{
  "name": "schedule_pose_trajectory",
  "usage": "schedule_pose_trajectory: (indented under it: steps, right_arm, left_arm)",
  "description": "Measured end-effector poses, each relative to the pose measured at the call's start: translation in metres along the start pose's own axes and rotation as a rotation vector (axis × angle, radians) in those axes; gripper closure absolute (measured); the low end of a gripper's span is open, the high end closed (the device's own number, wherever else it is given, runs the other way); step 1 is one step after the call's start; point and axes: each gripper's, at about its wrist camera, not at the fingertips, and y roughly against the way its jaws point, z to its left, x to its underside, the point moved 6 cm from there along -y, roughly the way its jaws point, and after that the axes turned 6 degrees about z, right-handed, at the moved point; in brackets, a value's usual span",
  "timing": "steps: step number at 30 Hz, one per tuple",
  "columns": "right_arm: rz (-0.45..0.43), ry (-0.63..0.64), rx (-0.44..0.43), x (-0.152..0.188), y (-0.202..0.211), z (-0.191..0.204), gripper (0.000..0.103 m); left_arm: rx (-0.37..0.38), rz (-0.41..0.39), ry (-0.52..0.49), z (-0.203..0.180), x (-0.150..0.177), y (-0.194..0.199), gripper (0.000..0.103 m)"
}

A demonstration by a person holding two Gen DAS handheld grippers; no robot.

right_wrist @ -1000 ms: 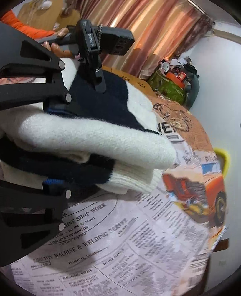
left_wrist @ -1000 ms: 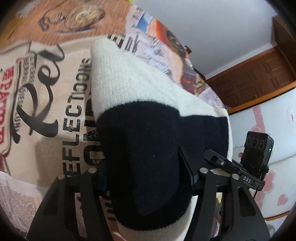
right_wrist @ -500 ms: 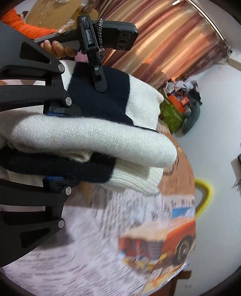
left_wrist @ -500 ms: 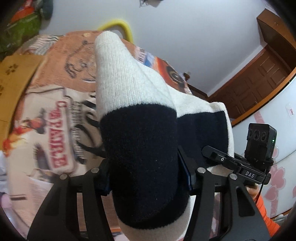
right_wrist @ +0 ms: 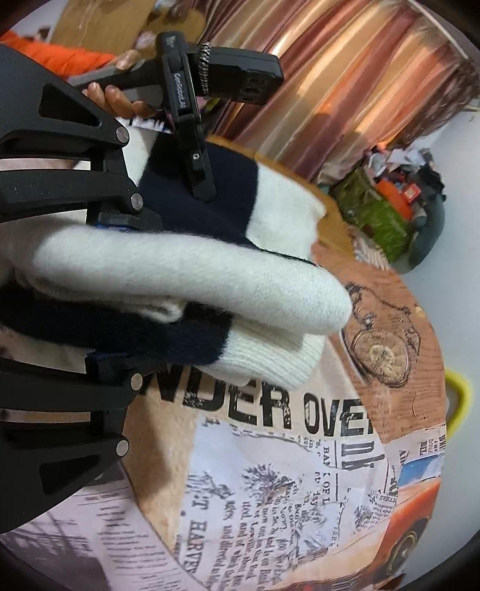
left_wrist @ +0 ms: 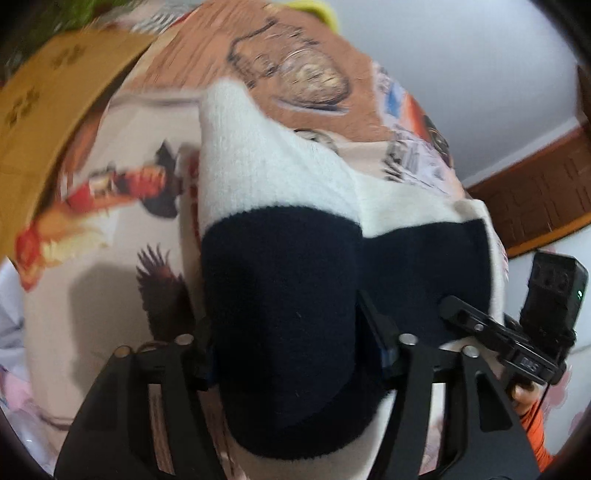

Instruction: Fold small clothes

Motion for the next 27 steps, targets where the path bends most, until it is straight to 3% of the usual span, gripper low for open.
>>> schedule_pose_trajectory:
  steps: [3, 5, 9, 13, 20, 24, 27]
  right_arm:
    - [0.002, -0.028, -0.020, 0.001, 0.000, -0.009, 0.057]
    - [0.010, -0.006, -0.011, 0.001, 0.005, -0.009, 0.055]
    - [-0.019, 0.088, 0.064, 0.003, 0.030, 0.001, 0.051]
    - [-0.105, 0.203, 0.156, -0.001, 0.059, 0.018, 0.051]
    - [-0.181, 0.343, 0.143, -0.017, 0.076, 0.064, 0.051]
    - [-0.119, 0.376, 0.177, -0.011, 0.045, 0.067, 0.051]
    - [-0.038, 0.361, 0.200, 0.002, 0.016, 0.053, 0.051]
  left_arm:
    - [0.075, -0.022, 0.074, 0.011, 0.000, -0.005, 0.030]
    - [0.057, -0.033, 0.065, 0.007, 0.003, -0.001, 0.028]
    - [-0.095, -0.072, -0.010, 0.001, 0.003, 0.014, 0.028]
    - [-0.261, -0.177, -0.080, -0.006, 0.004, 0.050, 0.028]
    - [-0.363, -0.367, -0.194, -0.045, 0.009, 0.099, 0.028]
    - [-0.406, -0.364, -0.232, -0.055, 0.015, 0.087, 0.023]
    - [-0.444, -0.284, -0.269, -0.057, 0.024, 0.054, 0.022]
